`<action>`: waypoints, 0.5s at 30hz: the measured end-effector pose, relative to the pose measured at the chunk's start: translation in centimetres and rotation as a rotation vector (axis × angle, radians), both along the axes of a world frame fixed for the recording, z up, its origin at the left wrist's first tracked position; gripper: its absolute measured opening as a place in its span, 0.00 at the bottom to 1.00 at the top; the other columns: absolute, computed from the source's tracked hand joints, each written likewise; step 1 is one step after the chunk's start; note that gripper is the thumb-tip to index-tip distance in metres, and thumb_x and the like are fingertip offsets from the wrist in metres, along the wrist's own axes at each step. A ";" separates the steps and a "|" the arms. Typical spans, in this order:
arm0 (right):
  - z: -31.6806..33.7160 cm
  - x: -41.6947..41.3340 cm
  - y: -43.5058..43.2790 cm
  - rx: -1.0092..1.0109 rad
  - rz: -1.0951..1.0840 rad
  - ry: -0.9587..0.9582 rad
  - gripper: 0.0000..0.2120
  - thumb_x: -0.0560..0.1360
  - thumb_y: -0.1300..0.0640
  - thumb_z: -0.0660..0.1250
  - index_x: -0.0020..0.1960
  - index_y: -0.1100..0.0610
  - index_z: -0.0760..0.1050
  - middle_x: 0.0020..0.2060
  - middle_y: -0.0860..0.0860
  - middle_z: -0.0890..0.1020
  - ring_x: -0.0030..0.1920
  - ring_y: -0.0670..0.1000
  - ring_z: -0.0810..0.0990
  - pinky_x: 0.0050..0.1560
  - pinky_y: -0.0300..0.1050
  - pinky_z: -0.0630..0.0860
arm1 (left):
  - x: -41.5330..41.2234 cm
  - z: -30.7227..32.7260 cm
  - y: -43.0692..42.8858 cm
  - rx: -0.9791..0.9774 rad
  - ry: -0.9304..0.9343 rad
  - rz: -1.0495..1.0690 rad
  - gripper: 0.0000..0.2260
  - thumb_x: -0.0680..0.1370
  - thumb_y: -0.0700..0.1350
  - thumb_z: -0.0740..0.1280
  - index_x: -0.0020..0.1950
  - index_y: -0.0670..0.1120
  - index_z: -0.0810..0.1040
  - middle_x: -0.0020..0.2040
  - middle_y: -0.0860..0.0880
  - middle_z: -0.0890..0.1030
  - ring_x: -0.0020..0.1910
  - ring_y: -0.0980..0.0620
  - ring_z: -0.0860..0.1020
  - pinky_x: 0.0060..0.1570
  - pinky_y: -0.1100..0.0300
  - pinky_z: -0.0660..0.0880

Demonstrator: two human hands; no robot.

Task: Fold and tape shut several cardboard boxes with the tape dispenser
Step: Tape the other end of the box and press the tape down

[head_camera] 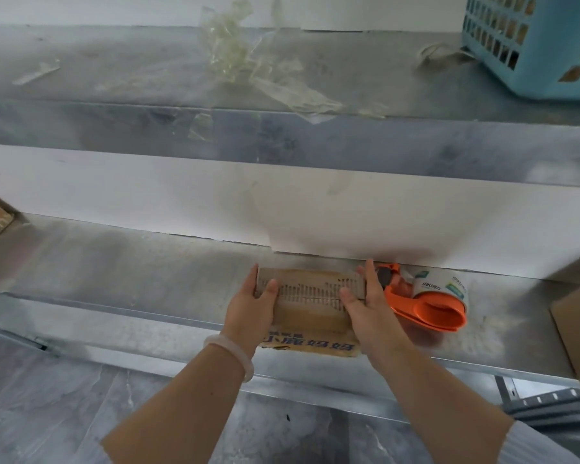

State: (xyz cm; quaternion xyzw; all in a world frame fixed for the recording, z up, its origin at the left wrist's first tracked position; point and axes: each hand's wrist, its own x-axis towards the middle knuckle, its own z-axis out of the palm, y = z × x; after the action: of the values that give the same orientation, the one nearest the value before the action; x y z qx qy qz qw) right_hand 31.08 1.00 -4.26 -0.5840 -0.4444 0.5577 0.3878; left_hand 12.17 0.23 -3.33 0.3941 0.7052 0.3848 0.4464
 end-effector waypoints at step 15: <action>-0.5 0.4 0.0 0.031 0.006 -0.112 0.30 0.80 0.50 0.63 0.77 0.39 0.54 0.74 0.45 0.66 0.72 0.49 0.67 0.72 0.56 0.66 | -0.7 0.4 -1.3 0.041 -0.436 0.106 0.15 0.83 0.48 0.59 0.69 0.62 0.69 0.54 0.53 0.82 0.51 0.52 0.81 0.48 0.58 0.79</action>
State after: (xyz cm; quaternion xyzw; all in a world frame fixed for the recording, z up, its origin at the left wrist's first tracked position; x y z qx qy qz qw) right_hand 31.52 1.03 -4.76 -0.6069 -0.4758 0.5183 0.3696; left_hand 11.48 -1.06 -2.93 0.2731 0.6037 0.4980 0.5594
